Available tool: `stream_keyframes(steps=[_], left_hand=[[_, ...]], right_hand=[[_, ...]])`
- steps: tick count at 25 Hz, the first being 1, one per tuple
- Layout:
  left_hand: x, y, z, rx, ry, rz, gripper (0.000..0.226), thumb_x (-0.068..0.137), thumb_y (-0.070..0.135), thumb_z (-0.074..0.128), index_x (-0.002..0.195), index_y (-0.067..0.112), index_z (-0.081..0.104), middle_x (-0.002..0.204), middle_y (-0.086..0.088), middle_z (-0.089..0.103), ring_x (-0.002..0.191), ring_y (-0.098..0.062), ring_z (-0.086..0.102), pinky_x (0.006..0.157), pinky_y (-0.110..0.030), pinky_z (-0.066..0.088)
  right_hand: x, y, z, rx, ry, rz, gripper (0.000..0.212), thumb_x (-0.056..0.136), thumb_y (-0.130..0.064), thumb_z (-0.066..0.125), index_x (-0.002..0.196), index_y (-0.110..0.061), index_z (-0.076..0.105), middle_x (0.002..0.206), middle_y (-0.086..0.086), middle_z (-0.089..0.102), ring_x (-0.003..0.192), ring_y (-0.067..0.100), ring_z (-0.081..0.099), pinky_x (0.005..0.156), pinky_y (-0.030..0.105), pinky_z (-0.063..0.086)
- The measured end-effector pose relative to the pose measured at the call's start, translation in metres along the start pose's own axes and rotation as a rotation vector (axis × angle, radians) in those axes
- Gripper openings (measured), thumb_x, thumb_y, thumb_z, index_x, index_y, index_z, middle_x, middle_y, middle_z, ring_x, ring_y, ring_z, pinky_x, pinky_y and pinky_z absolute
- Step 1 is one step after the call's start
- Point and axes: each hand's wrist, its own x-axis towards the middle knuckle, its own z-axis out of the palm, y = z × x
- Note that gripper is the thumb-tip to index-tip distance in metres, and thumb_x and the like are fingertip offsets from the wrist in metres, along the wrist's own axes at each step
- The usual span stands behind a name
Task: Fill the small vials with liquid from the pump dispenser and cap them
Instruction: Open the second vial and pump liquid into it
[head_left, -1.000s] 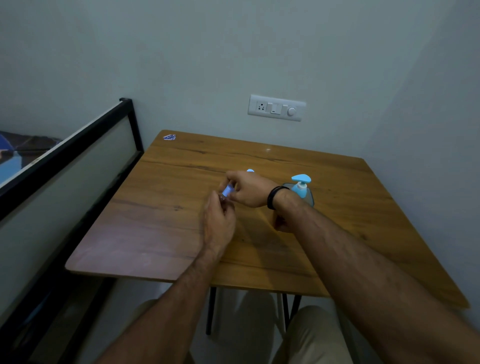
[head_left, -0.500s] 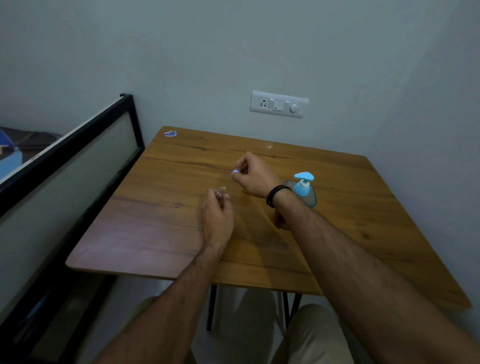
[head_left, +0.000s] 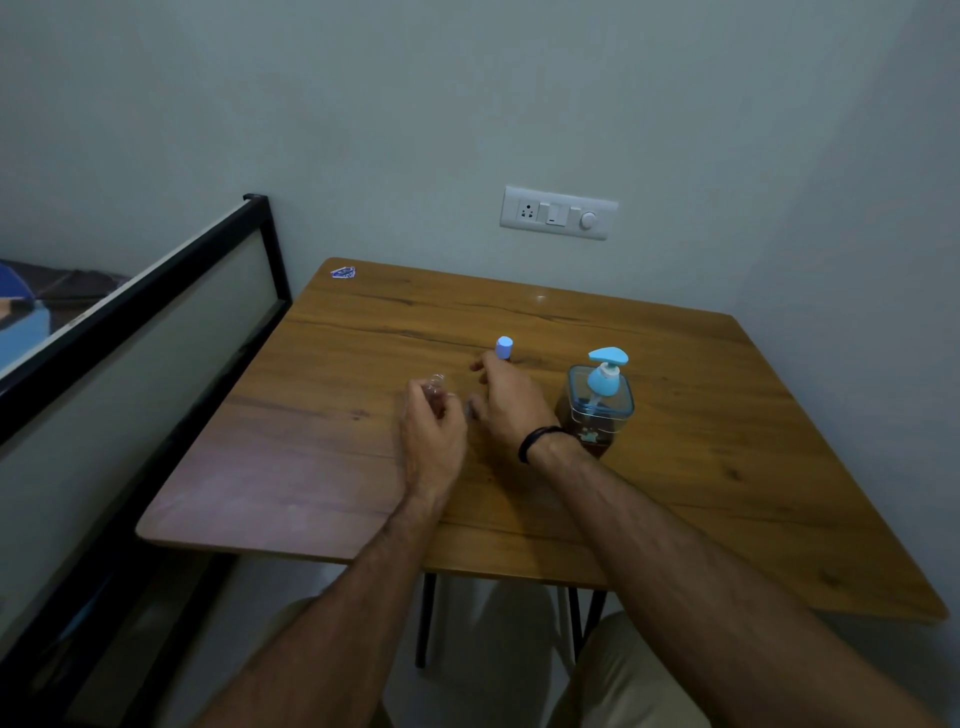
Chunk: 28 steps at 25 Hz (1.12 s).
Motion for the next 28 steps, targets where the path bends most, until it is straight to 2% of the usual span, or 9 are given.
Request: stream_keyframes(steps=[3, 6, 8, 10, 14, 17, 20, 23, 28], left_hand=[[-0.001, 0.000, 0.003, 0.033, 0.000, 0.004, 0.010, 0.093, 0.024, 0.062, 0.087, 0.025, 0.055, 0.084, 0.001, 0.062, 0.078, -0.019, 0.060, 0.064, -0.031, 0.050], [-0.006, 0.006, 0.005, 0.131, 0.020, 0.053, 0.031, 0.090, 0.029, 0.068, 0.069, 0.018, 0.049, 0.076, 0.002, 0.051, 0.069, -0.015, 0.052, 0.060, -0.032, 0.039], [-0.010, 0.018, 0.010, 0.177, 0.029, 0.047, 0.042, 0.091, 0.028, 0.070, 0.060, 0.018, 0.043, 0.069, 0.000, 0.047, 0.060, -0.011, 0.044, 0.059, -0.030, 0.030], [-0.018, 0.040, 0.023, 0.165, -0.052, 0.045, 0.041, 0.093, 0.031, 0.068, 0.061, 0.020, 0.044, 0.063, 0.002, 0.047, 0.056, -0.007, 0.040, 0.055, -0.031, 0.031], [-0.025, 0.088, 0.056, 0.185, -0.197, 0.183, 0.032, 0.098, 0.043, 0.063, 0.077, 0.022, 0.052, 0.065, 0.009, 0.054, 0.059, -0.006, 0.050, 0.052, -0.025, 0.039], [-0.017, 0.096, 0.074, 0.329, -0.252, 0.319, 0.028, 0.100, 0.039, 0.060, 0.080, 0.022, 0.048, 0.080, 0.007, 0.053, 0.069, -0.011, 0.050, 0.055, -0.025, 0.037], [-0.011, 0.095, 0.082, 0.469, -0.253, 0.337, 0.012, 0.100, 0.028, 0.058, 0.088, 0.024, 0.056, 0.086, 0.007, 0.051, 0.068, -0.009, 0.047, 0.053, -0.024, 0.035], [-0.013, 0.094, 0.091, 0.546, -0.241, 0.250, 0.019, 0.100, 0.027, 0.053, 0.097, 0.019, 0.069, 0.087, 0.004, 0.056, 0.065, -0.008, 0.050, 0.053, -0.025, 0.041], [-0.020, 0.094, 0.094, 0.573, -0.210, 0.191, 0.023, 0.098, 0.026, 0.052, 0.078, 0.020, 0.063, 0.070, 0.006, 0.058, 0.059, -0.008, 0.051, 0.051, -0.024, 0.033]], right_hand=[[0.002, -0.023, -0.048, 0.027, 0.207, -0.124, 0.017, 0.101, -0.027, 0.057, 0.117, -0.021, 0.059, 0.093, -0.006, 0.067, 0.081, 0.011, 0.062, 0.074, 0.035, 0.056], [0.006, -0.030, -0.105, 0.055, 0.438, -0.168, 0.013, 0.099, -0.032, 0.055, 0.105, -0.024, 0.063, 0.088, -0.012, 0.068, 0.078, 0.010, 0.065, 0.068, 0.031, 0.053], [0.007, -0.013, -0.130, 0.031, 0.502, -0.099, 0.014, 0.099, -0.038, 0.054, 0.099, -0.027, 0.064, 0.088, -0.014, 0.068, 0.079, 0.009, 0.065, 0.068, 0.031, 0.054], [0.006, 0.018, -0.139, 0.025, 0.435, 0.061, 0.025, 0.100, -0.047, 0.053, 0.095, -0.025, 0.065, 0.086, -0.012, 0.068, 0.080, 0.012, 0.066, 0.072, 0.032, 0.054], [0.003, 0.056, -0.127, 0.204, 0.122, 0.276, 0.064, 0.099, -0.068, 0.039, 0.082, -0.018, 0.075, 0.081, -0.003, 0.074, 0.086, 0.020, 0.070, 0.080, 0.038, 0.055], [0.002, 0.049, -0.136, 0.427, 0.015, 0.430, 0.081, 0.096, -0.078, 0.028, 0.087, -0.015, 0.079, 0.095, 0.005, 0.073, 0.095, 0.026, 0.066, 0.066, 0.035, 0.047], [0.005, 0.043, -0.143, 0.396, -0.102, 0.472, 0.088, 0.094, -0.081, 0.024, 0.096, -0.012, 0.078, 0.106, 0.009, 0.068, 0.095, 0.027, 0.062, 0.058, 0.035, 0.040], [0.007, 0.045, -0.131, 0.333, -0.074, 0.426, 0.085, 0.098, -0.075, 0.025, 0.094, -0.011, 0.080, 0.105, 0.006, 0.062, 0.090, 0.022, 0.058, 0.070, 0.036, 0.042], [0.009, 0.053, -0.122, 0.392, 0.026, 0.425, 0.083, 0.097, -0.075, 0.029, 0.086, -0.010, 0.080, 0.077, -0.007, 0.059, 0.075, 0.009, 0.055, 0.074, 0.034, 0.041]])
